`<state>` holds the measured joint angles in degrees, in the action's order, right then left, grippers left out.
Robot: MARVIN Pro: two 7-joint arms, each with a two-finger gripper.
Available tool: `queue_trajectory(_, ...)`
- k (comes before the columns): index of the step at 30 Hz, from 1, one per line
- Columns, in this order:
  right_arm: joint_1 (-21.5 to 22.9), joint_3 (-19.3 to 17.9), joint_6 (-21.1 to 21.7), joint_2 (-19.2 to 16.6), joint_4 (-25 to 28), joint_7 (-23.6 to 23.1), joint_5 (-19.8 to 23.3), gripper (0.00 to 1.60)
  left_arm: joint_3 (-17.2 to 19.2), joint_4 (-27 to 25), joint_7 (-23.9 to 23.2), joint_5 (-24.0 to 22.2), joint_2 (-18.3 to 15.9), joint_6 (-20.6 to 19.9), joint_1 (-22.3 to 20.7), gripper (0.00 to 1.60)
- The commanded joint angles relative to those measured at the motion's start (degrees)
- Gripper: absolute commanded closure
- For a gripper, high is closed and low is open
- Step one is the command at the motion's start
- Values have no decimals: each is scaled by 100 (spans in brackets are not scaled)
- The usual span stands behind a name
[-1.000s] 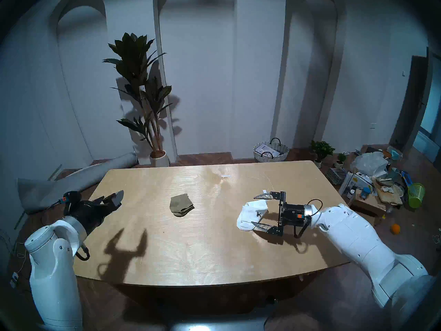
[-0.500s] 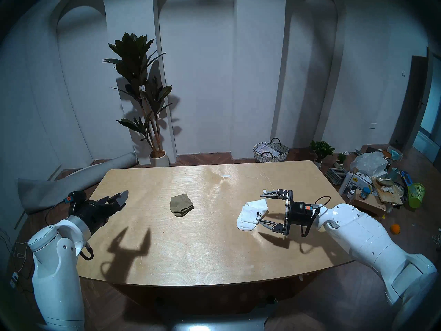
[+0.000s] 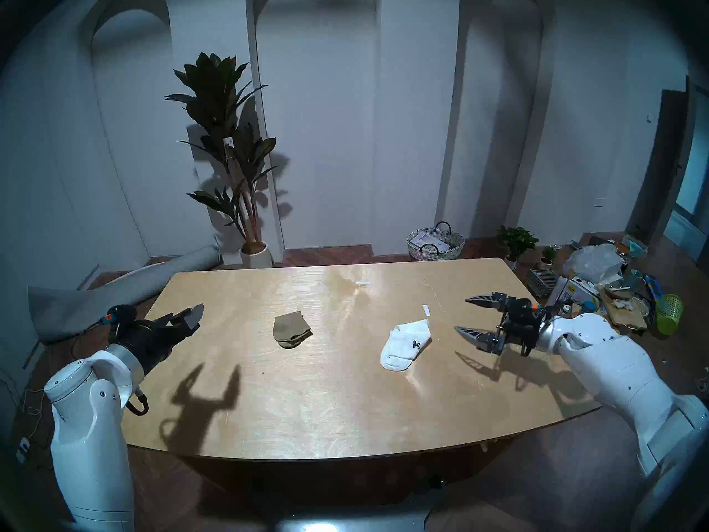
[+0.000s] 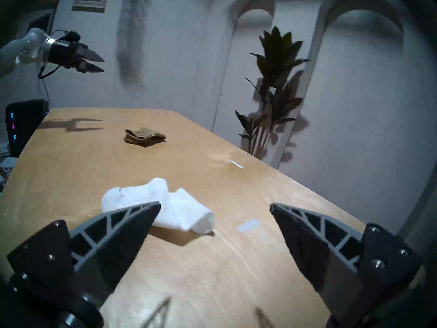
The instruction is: Fold socks in half once and place them neatly on the table
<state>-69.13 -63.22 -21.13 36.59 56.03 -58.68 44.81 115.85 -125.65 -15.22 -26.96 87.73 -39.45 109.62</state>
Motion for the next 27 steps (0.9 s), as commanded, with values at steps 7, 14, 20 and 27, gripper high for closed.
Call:
queue_trajectory(7, 730, -425, 1398, 111, -172, -275, 1001, 0, 46, 46, 47, 49, -106, 172, -345, 0)
queue_trajectory(14, 847, -625, 2033, 738, -267, -261, 1753, 0, -192, 142, 237, 413, -219, 534, -611, 0)
queue_trajectory(20, 744, -759, 2245, 1129, -231, 23, 2323, 0, -478, 356, 449, 707, -195, 881, -810, 0)
queue_trajectory(27, 523, -813, 2532, 1573, -94, 391, 2849, 0, -758, 735, 674, 1019, -218, 1240, -1062, 0)
